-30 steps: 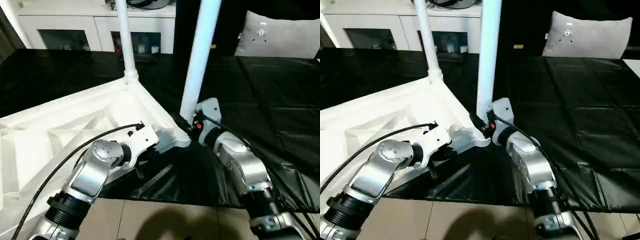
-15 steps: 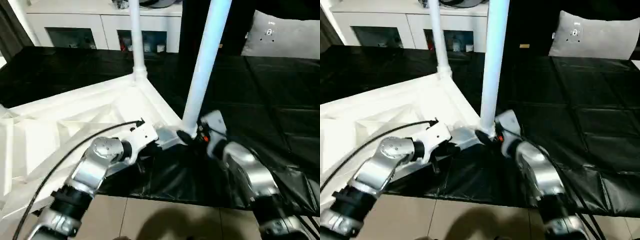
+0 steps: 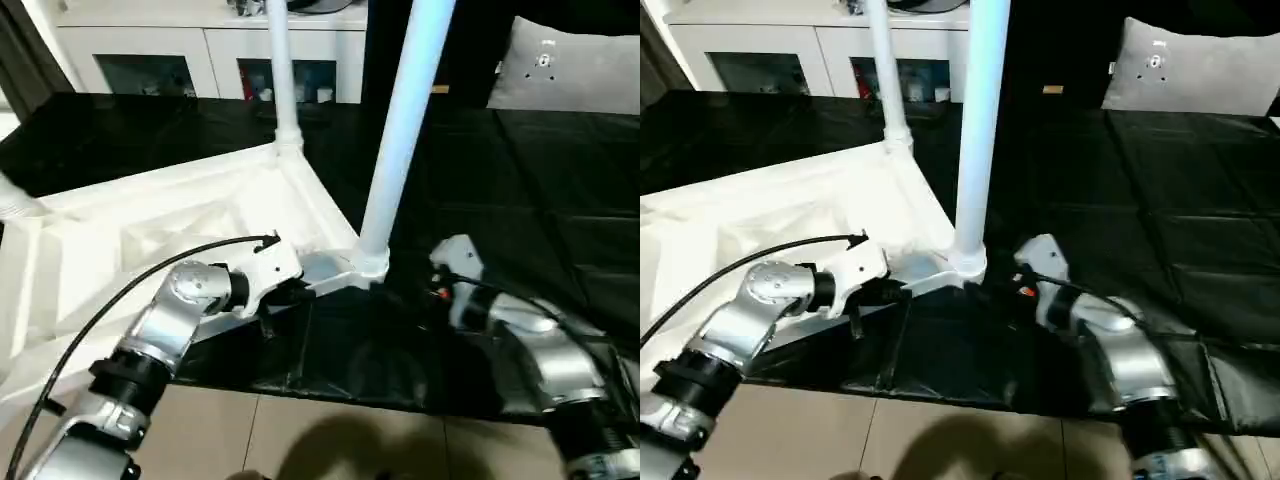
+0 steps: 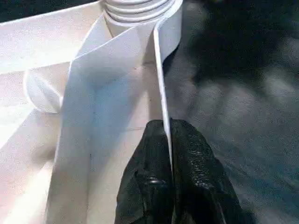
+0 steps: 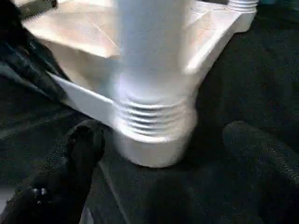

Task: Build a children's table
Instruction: Rotate leg to tighten

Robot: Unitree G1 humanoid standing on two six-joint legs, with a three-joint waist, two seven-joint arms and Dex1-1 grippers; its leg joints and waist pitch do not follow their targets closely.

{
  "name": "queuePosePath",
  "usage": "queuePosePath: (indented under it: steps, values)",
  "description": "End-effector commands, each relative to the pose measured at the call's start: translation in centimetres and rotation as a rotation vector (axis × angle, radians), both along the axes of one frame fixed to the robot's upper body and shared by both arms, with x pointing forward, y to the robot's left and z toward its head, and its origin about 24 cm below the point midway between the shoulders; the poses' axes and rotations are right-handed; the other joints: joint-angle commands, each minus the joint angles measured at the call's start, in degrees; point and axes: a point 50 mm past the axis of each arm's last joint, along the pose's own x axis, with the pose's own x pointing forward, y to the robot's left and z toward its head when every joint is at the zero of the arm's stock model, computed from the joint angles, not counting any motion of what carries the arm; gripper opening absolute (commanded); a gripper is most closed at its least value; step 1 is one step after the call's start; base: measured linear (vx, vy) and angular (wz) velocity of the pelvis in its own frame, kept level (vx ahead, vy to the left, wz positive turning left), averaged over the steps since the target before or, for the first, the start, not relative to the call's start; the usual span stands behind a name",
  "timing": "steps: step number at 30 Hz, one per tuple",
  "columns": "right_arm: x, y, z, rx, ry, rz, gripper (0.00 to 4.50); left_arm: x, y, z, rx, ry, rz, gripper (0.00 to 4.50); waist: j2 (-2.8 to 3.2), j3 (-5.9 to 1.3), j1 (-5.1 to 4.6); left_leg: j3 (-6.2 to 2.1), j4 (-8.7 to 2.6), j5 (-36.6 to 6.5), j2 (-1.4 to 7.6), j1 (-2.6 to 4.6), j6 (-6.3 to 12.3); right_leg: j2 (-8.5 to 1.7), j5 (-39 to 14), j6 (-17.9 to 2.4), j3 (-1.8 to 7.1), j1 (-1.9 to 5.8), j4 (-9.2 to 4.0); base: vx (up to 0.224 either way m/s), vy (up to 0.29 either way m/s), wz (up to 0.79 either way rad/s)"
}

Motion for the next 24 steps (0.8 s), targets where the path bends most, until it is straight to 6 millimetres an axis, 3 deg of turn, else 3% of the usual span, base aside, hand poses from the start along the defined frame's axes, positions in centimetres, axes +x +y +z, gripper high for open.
queuePosePath:
  steps: [1,10,18,24]
  values:
    - [0.4,0.3,1.7,0.004,-0.061,0.057,4.48,-0.2,-0.7,0.6,0.020,-0.022,-0.128,0.00,-0.42,-4.16,0.17,0.39,-2.57,-7.2,0.67,-0.08,5.88,-2.69,-6.5,-13.4,2.00,3.60,-2.62,0.000,0.000,0.00]
    - [-0.3,1.5,2.1,-0.067,-0.014,0.337,4.48,-0.8,-0.6,0.7,0.090,-0.004,-0.332,0.00,-0.65,-3.96,1.44,0.50,-2.60,-10.1,0.94,0.31,4.94,-2.85,-11.0,-13.1,2.10,3.18,-2.76,0.000,0.000,0.00]
    - [-0.2,2.3,1.8,-0.071,0.033,0.422,4.21,-1.2,-0.9,0.8,0.102,0.004,-0.418,0.00,-0.98,-3.66,1.54,0.34,-2.75,-12.9,0.90,0.17,3.48,-3.06,-17.0,-11.2,2.15,3.05,-3.07,0.000,0.000,0.00]
    - [-0.4,2.4,1.3,-0.052,0.114,0.481,3.63,-1.0,-0.8,0.8,0.118,0.000,-0.430,0.00,-0.87,-3.98,1.65,0.33,-2.47,-10.7,0.86,0.02,4.09,-2.93,-12.8,-12.2,2.14,3.16,-2.63,0.000,0.000,0.00]
